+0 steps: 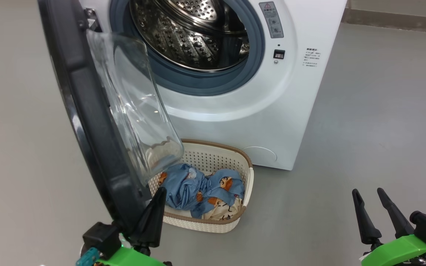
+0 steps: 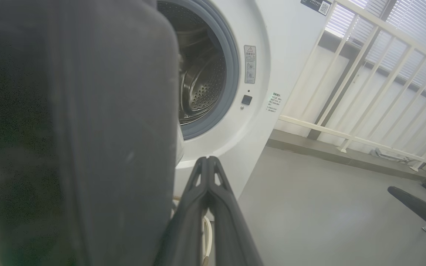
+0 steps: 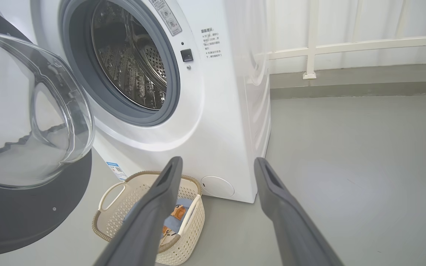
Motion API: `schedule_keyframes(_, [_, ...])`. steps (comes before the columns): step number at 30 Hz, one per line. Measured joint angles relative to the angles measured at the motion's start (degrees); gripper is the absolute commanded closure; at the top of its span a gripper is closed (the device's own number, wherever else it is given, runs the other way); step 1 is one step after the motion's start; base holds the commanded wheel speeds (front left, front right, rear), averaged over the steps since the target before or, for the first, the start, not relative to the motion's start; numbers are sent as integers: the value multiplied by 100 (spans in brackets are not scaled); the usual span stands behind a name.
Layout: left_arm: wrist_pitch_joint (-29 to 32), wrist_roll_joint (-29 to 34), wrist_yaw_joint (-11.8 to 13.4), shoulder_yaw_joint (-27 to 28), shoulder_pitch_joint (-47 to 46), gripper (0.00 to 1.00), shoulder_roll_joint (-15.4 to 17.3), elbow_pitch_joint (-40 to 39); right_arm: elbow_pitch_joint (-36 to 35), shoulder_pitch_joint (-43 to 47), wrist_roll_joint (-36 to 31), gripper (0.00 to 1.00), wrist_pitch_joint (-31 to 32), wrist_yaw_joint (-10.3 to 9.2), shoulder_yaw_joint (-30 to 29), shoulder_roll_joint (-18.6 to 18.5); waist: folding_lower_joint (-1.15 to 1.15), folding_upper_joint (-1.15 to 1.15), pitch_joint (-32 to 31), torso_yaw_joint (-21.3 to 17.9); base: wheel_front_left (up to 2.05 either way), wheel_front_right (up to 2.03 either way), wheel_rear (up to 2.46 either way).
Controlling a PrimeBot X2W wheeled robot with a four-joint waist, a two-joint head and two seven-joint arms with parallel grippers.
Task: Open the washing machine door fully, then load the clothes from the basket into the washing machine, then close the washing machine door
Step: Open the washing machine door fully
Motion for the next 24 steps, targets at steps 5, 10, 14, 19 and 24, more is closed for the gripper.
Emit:
schedule_keyframes(5, [10, -2, 119, 79, 164, 100, 112, -207, -16, 19, 0, 0, 0, 0, -80, -1, 0, 0, 10, 87, 0, 0, 0])
schedule_keyframes(10, [18, -46, 219, 191, 304, 100, 211, -378, -43, 64, -3, 0, 0, 0, -121, -5, 0, 0, 40, 185, 0, 0, 0])
schedule_keyframes(14, [69, -119, 281, 258, 345, 100, 302, -501, -68, 69, -60, 0, 0, 0, -145, -16, 0, 0, 80, 263, 0, 0, 0])
schedule_keyframes(19, [112, -159, 356, 342, 414, 100, 356, -625, -86, 71, -168, 0, 0, 0, -223, -59, 0, 0, 116, 365, 0, 0, 0])
schedule_keyframes(24, [143, -207, 461, 436, 502, 100, 427, -727, -103, 136, -299, 0, 0, 0, -250, -70, 0, 0, 115, 474, 0, 0, 0])
